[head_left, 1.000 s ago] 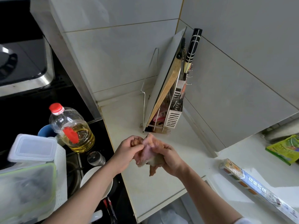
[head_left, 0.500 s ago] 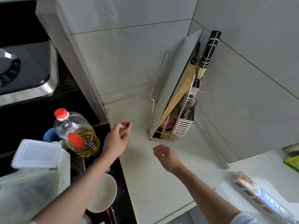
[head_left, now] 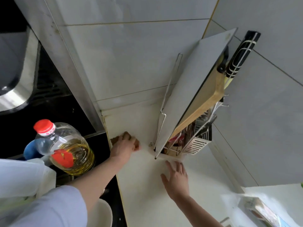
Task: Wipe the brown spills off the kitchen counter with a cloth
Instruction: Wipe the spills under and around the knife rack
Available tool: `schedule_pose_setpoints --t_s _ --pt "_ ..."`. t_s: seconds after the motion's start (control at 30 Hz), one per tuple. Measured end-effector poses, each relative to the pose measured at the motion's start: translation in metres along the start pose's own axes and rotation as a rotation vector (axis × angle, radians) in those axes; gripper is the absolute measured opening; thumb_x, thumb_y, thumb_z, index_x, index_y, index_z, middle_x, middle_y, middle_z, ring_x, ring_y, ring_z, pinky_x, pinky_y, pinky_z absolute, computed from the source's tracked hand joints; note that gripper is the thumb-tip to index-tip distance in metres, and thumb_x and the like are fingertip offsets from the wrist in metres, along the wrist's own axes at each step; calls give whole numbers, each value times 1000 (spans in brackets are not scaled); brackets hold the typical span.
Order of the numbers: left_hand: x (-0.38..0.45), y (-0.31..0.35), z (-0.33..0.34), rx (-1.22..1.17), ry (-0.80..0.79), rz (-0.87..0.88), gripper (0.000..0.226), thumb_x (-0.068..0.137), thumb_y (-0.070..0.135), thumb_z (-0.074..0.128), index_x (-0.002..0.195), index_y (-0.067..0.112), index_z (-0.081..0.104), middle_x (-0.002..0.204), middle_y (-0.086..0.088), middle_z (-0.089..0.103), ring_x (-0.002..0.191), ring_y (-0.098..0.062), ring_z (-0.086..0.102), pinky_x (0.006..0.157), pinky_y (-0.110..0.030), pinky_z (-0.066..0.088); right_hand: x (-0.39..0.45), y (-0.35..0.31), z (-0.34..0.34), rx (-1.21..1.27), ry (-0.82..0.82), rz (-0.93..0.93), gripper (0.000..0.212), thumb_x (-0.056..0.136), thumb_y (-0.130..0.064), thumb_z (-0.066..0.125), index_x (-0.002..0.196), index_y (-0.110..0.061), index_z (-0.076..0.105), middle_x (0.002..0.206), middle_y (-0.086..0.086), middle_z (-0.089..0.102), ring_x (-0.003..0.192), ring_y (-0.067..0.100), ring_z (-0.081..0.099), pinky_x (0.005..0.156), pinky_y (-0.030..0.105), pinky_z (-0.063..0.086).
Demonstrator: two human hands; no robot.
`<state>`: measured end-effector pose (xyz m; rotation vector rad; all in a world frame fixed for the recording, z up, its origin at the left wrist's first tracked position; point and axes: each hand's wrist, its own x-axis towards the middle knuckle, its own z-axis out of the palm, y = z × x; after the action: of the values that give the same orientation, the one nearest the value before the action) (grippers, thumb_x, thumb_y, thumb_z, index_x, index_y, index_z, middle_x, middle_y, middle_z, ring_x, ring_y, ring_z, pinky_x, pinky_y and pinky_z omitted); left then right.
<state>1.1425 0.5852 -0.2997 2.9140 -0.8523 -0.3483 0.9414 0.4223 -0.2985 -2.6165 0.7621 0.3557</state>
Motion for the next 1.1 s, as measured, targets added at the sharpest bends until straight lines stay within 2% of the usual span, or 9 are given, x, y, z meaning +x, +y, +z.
schedule_pose_setpoints --t_s 0.13,0.33,0.47,0.57,0.67,0.73,0.87,1.0,1.1 --pt "41 -16 -9 -211 172 -266 19 99 22 48 114 20 59 117 -14 49 109 -34 52 91 -45 48 5 -4 10 -29 -50 -8 60 98 -49 41 154 -38 20 163 11 11 151 34 0 122 43 9" --pt "35 15 14 -95 83 119 32 97 31 45 120 19 64 127 -8 50 120 -33 48 101 -39 41 5 0 10 -48 -52 -11 62 97 -50 42 154 -38 21 161 13 18 150 36 5 121 43 13" --pt "84 -22 -1 -142 211 -195 40 94 10 51 131 24 58 133 -11 49 114 -38 47 92 -44 46 9 -1 4 -74 -121 -14 64 99 -52 38 155 -39 12 164 10 7 151 34 -3 122 42 7" --pt "84 5 14 -114 195 200 35 96 25 46 123 30 67 142 -6 53 99 -41 54 87 -42 49 11 -2 1 -96 -163 -16 65 99 -50 39 156 -36 11 163 11 6 151 36 -3 122 44 8" --pt "84 22 23 -16 214 501 54 91 40 24 114 28 71 142 -2 57 95 -37 59 85 -42 48 11 -2 -2 -111 -180 -27 66 99 -49 39 156 -35 9 162 10 7 150 36 -2 122 44 8" --pt "99 8 8 -2 306 499 41 95 33 35 112 31 73 131 4 64 93 -30 64 83 -36 50 10 -1 -3 -119 -190 -39 67 99 -49 40 156 -35 8 162 10 9 150 35 -2 122 44 9" --pt "128 -19 -2 -187 301 232 20 93 23 59 101 29 76 112 4 72 99 -23 64 87 -26 40 11 -2 -6 -129 -214 -38 70 98 -50 41 156 -35 5 163 12 4 150 36 -6 122 45 7" --pt "104 19 19 -119 112 500 41 90 46 40 106 32 75 118 6 68 108 -25 60 98 -39 43 6 -8 -10 -162 -251 -3 86 90 -64 48 156 -35 1 164 14 -3 150 35 -11 119 52 14" --pt "119 6 2 -132 161 368 22 94 30 58 107 27 76 116 0 68 106 -31 57 90 -36 47 3 -16 -7 -201 -287 22 101 84 -69 53 155 -33 -9 163 15 -13 149 35 -15 114 57 21"
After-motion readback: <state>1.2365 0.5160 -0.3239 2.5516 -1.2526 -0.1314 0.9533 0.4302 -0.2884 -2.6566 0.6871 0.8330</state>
